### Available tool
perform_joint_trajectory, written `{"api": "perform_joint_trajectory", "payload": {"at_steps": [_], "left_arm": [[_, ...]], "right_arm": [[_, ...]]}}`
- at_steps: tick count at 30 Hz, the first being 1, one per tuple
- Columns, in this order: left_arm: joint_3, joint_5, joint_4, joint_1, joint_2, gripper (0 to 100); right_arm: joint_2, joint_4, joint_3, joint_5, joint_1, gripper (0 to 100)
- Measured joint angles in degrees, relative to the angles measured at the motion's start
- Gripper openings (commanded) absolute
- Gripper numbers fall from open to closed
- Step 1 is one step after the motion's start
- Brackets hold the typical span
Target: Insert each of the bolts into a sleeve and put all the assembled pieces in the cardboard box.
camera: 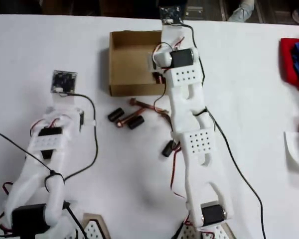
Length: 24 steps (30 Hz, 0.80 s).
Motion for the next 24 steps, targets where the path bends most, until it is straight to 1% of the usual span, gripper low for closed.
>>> {"api": "perform_joint_trajectory", "payload": {"at_steps": [2, 6, 8, 11, 15, 19, 21, 24], "left_arm": [[-1.14, 3.25, 1.32, -2.73, 0.0, 12], [-4.22, 11.16, 5.01, -7.74, 0.0, 12], [-4.31, 14.68, 5.27, -8.62, 0.0, 12], [-4.31, 17.14, 5.27, -8.62, 0.0, 12], [-4.31, 17.76, 5.27, -8.53, 0.0, 12], [-4.31, 17.76, 5.27, -8.53, 0.0, 12], [-4.31, 17.76, 5.27, -8.44, 0.0, 12], [-4.31, 17.76, 5.27, -6.86, 0.0, 12]], "right_arm": [[-1.23, 4.66, 0.0, 0.0, 0.0, 15.4], [-5.1, 5.63, 2.2, 1.32, 0.09, 15.5], [-8.26, 5.63, 5.89, 4.22, 0.09, 15.5], [-15.65, 5.63, 15.56, 7.74, 0.09, 15.5], [-32.97, 5.63, 37.98, 8.88, -2.37, 15.5], [-52.22, 4.57, 68.48, 9.14, -8.0, 15.7], [-57.23, 0.62, 82.37, 9.14, -9.41, 15.8], [-58.29, -6.86, 98.2, 9.14, -9.32, 15.8]]}}
